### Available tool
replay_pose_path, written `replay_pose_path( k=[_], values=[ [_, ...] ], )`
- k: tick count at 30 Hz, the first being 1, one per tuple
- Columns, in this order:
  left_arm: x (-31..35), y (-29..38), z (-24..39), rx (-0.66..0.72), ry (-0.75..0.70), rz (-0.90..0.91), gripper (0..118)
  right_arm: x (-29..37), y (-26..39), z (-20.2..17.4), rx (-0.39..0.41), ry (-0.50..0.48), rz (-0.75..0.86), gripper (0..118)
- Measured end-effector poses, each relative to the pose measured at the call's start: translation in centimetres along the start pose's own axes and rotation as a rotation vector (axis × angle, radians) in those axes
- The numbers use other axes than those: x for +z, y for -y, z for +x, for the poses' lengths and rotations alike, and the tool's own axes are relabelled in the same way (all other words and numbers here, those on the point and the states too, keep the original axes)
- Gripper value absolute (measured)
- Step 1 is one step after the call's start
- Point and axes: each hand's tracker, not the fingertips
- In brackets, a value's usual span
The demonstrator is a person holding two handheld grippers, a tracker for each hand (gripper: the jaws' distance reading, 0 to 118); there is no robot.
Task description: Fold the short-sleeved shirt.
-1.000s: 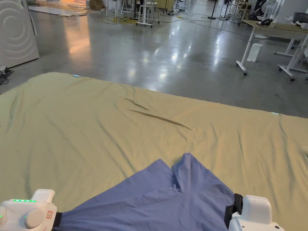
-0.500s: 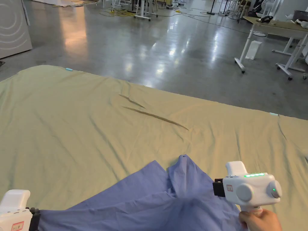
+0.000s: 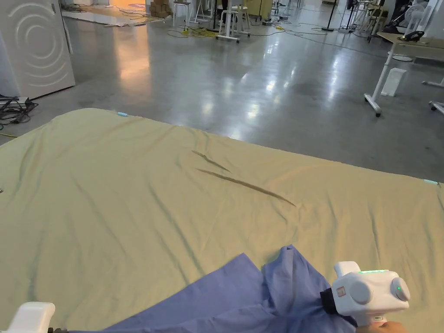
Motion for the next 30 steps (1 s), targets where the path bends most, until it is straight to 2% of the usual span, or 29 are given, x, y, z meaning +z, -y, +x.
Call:
replay_pose_path(
  k=[1,3,6,9,12,14,16,20,22,30],
  values=[
    [-0.1,0.1,0.1,-0.001,-0.007,-0.002,4,0.0,0.0,-0.4,0.019,0.013,0.007,3],
    [-0.1,0.1,0.2,-0.002,-0.011,-0.004,4,0.0,0.1,-0.9,0.073,0.037,0.018,2],
    [0.1,0.2,0.3,0.020,-0.007,0.006,4,1.0,0.8,-1.0,0.067,0.045,0.056,2],
    [0.6,0.1,0.7,0.025,-0.007,0.036,4,3.8,1.6,-0.8,0.000,0.020,0.153,2],
    [1.4,-0.6,1.0,0.012,0.013,0.063,4,7.9,2.7,-0.3,-0.036,0.061,0.286,2],
    [2.4,-1.2,1.5,-0.004,0.015,0.094,4,11.1,3.5,0.2,-0.071,0.034,0.352,2],
    [3.5,-2.2,1.9,-0.017,0.041,0.126,4,14.3,4.4,0.3,-0.073,0.049,0.418,2],
    [6.5,-4.9,3.4,-0.034,0.075,0.223,4,21.2,5.6,1.1,-0.081,0.108,0.548,1],
    [8.1,-6.5,4.3,-0.052,0.100,0.273,4,24.5,5.8,2.0,-0.110,0.144,0.603,1],
    [15.3,-15.3,9.3,-0.115,0.176,0.452,4,36.3,5.7,7.4,-0.195,0.270,0.774,1]
  ],
)
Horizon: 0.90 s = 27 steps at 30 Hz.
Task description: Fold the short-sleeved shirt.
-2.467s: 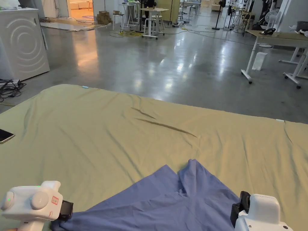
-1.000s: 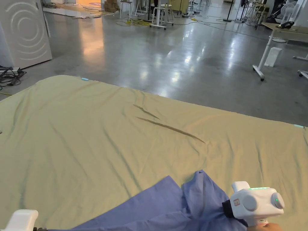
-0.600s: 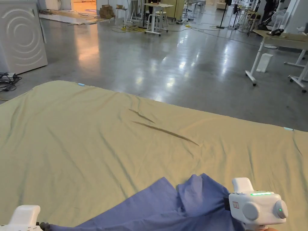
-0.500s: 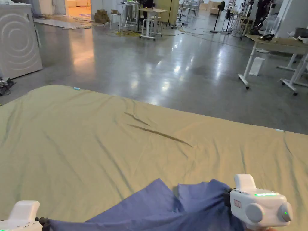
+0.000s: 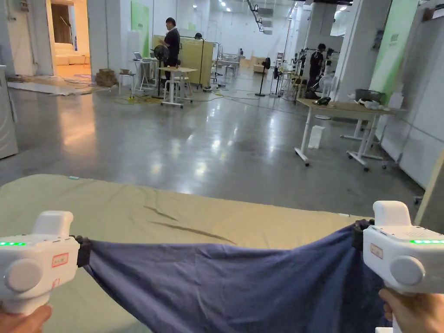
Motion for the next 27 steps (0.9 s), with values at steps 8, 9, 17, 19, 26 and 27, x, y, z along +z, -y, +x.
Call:
replay_pose_path(
  k=[8,9,17,19,26,27],
  values=[
    [2.2,-11.5,4.7,-0.060,0.040,0.137,4,4.8,-8.3,4.7,-0.033,0.102,0.146,1],
    [2.3,-12.6,5.0,-0.065,0.039,0.145,4,5.2,-9.1,5.1,-0.035,0.103,0.155,1],
    [2.6,-19.5,5.7,-0.091,0.025,0.206,4,5.5,-14.1,5.5,-0.035,0.123,0.200,1],
    [1.9,-20.3,5.6,-0.111,0.007,0.196,4,4.4,-15.0,5.2,-0.037,0.120,0.187,1],
    [-2.3,-22.5,4.4,-0.109,-0.031,0.164,4,-0.4,-17.1,3.1,-0.042,0.110,0.173,1],
    [-2.8,-23.0,4.4,-0.117,-0.035,0.163,4,-1.0,-17.5,2.7,-0.029,0.113,0.178,1]
  ],
)
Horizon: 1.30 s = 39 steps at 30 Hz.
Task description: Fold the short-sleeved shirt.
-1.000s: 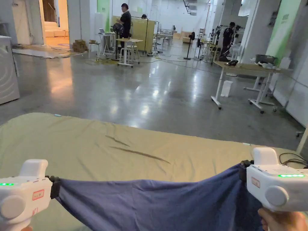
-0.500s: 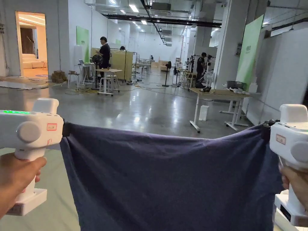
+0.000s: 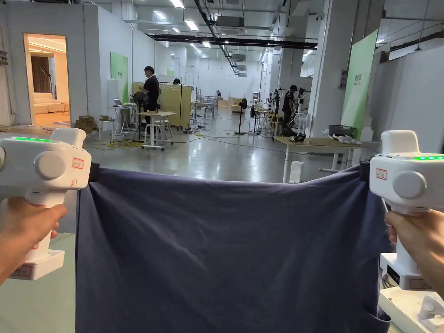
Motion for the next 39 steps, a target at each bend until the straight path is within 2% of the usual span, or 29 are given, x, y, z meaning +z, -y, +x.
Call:
replay_pose_path(
  k=[2,14,21,30,39],
  values=[
    [-1.5,-0.9,-0.1,-0.004,-0.014,0.001,4,-1.8,-0.7,-0.7,0.021,0.004,0.005,1],
    [-8.0,-6.0,-0.1,0.004,-0.039,0.045,4,-9.2,-5.0,-2.7,0.030,0.040,0.042,1],
    [-9.2,-5.9,-0.4,0.012,-0.043,0.068,4,-10.2,-4.2,-3.2,-0.004,0.049,0.064,1],
    [-7.7,0.3,-0.9,0.002,-0.021,0.025,4,-7.1,1.7,-3.0,-0.030,0.013,0.013,1],
    [0.1,10.6,-1.3,-0.002,0.011,-0.013,4,1.6,10.6,-0.7,-0.017,-0.012,-0.038,1]
  ],
)
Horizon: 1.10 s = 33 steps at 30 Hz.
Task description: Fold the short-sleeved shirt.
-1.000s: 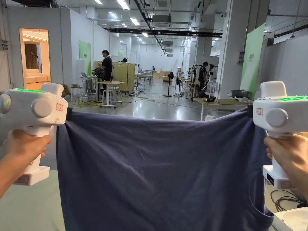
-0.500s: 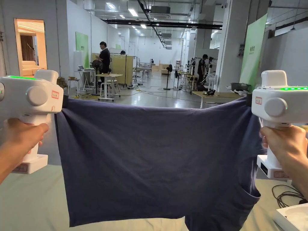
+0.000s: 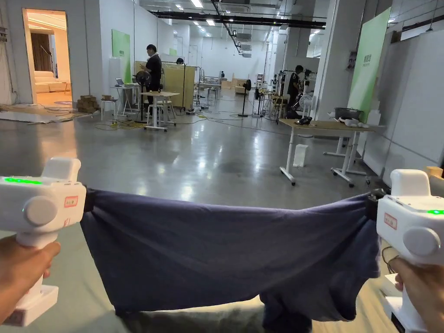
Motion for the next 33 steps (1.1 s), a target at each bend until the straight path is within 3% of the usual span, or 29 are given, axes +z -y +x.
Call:
replay_pose_path(
  k=[10,20,26,33],
  values=[
    [9.5,11.5,-0.4,0.020,0.053,-0.066,4,12.4,9.1,2.1,0.018,-0.017,-0.101,1],
    [15.5,25.8,-1.2,0.019,0.056,-0.298,4,22.9,21.8,1.8,0.050,-0.012,-0.315,1],
    [15.9,33.7,-2.1,0.040,0.052,-0.462,4,24.7,28.2,1.4,0.048,-0.013,-0.488,2],
    [15.0,38.1,-1.8,0.000,0.035,-0.611,5,23.4,33.1,0.2,0.108,-0.001,-0.668,2]
  ],
)
